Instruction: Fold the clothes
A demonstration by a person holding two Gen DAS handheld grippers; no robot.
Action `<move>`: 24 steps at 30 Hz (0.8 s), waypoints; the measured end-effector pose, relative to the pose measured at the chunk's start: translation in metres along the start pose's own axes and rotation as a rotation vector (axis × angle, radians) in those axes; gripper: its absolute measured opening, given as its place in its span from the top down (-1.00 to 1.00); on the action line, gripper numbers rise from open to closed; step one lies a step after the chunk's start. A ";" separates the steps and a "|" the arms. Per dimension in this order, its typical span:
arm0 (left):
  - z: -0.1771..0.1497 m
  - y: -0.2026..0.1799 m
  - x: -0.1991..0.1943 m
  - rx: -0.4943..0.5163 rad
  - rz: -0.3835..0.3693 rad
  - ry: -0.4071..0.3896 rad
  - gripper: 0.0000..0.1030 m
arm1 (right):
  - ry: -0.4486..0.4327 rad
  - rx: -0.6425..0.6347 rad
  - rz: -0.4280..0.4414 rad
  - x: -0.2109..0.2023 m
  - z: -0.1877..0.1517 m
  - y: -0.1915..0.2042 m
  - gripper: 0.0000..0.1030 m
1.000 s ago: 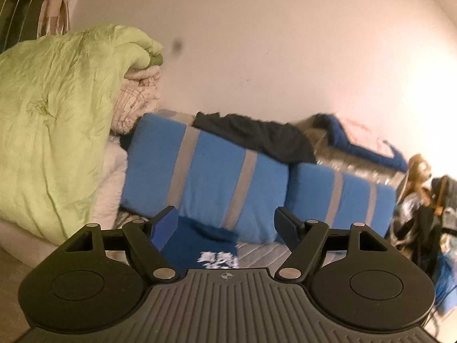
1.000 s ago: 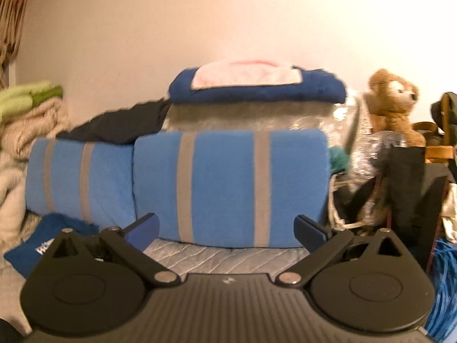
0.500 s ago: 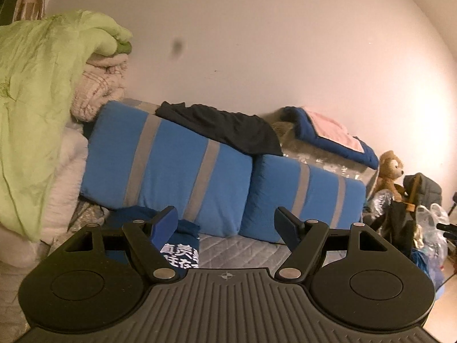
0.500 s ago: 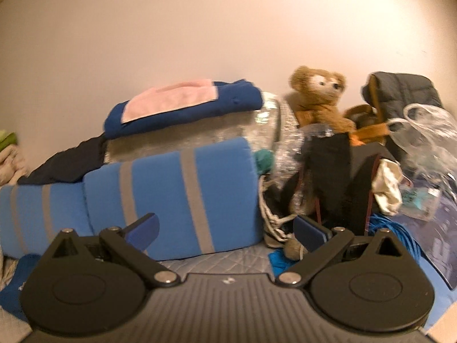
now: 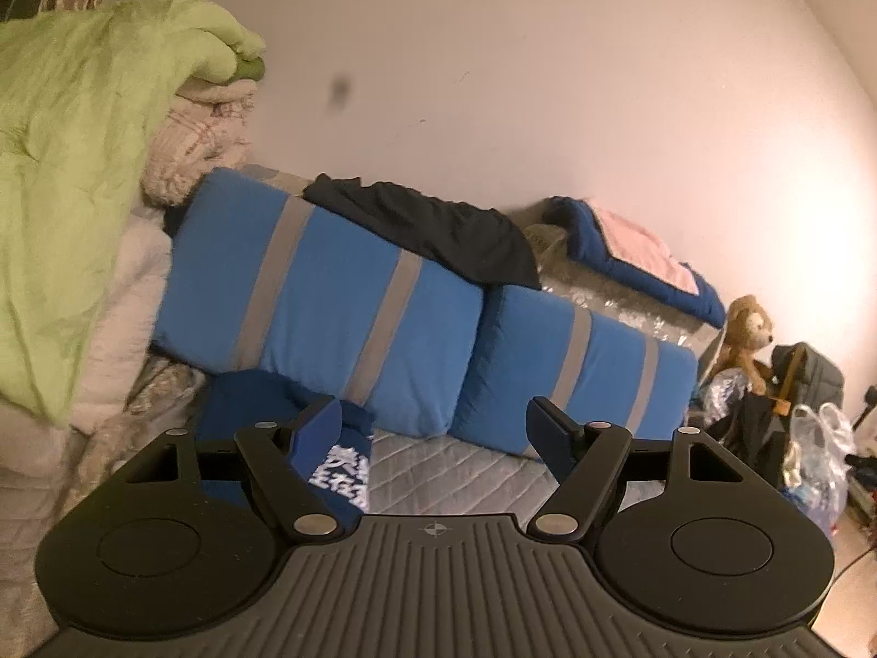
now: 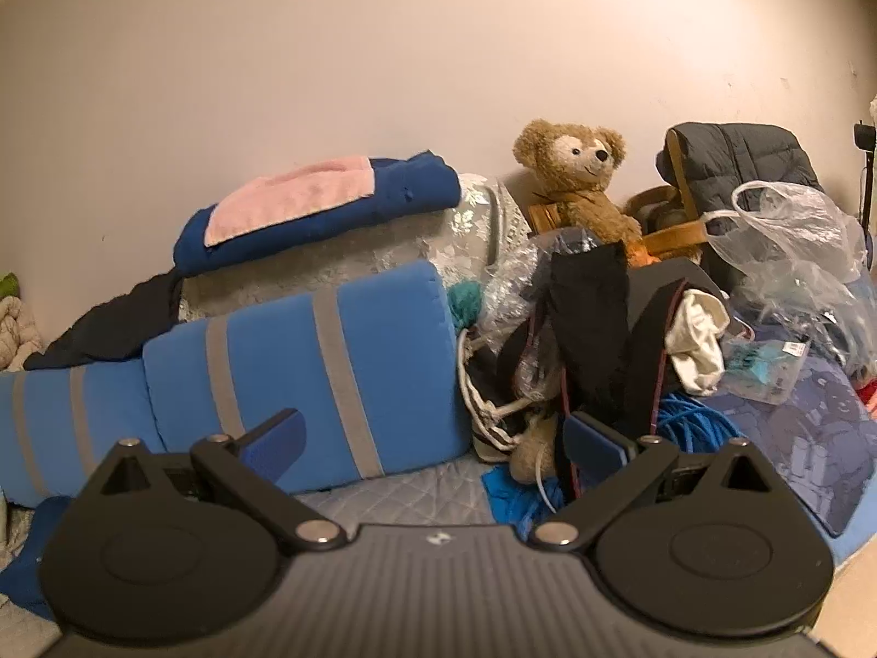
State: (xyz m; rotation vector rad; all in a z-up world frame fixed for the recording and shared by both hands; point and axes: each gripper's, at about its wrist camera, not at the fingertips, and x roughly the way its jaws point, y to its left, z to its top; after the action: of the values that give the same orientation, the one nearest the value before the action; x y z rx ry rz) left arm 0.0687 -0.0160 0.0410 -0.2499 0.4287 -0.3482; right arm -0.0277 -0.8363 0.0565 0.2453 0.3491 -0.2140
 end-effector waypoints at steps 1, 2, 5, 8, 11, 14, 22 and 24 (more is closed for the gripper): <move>-0.001 0.001 -0.005 0.007 0.010 0.011 -0.44 | 0.009 -0.009 -0.003 -0.004 0.001 -0.004 -0.99; -0.001 0.002 -0.010 0.014 0.020 0.026 -0.44 | 0.017 -0.019 -0.006 -0.008 0.002 -0.008 -0.99; -0.003 0.010 -0.016 0.029 0.056 0.110 -0.44 | 0.073 -0.077 -0.019 -0.012 0.004 -0.017 -0.99; -0.009 0.018 -0.012 0.050 0.110 0.183 -0.44 | 0.129 -0.136 -0.043 -0.007 0.002 -0.023 -0.99; -0.029 0.026 0.001 0.037 0.106 0.239 -0.44 | 0.185 -0.194 -0.067 -0.001 0.000 -0.028 -0.99; -0.061 0.033 0.024 0.010 0.072 0.302 -0.44 | 0.232 -0.236 -0.027 0.021 -0.024 -0.030 -0.99; -0.155 0.046 0.094 0.134 0.067 0.383 -0.44 | 0.268 -0.296 0.050 0.087 -0.129 -0.020 -0.99; -0.164 0.055 0.103 0.116 0.088 0.380 -0.44 | 0.285 -0.308 0.044 0.103 -0.153 -0.016 -0.99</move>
State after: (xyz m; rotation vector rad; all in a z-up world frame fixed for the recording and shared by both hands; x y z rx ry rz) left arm 0.0985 -0.0316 -0.1573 -0.0498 0.7883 -0.3330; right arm 0.0153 -0.8266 -0.1229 -0.0220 0.6520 -0.0787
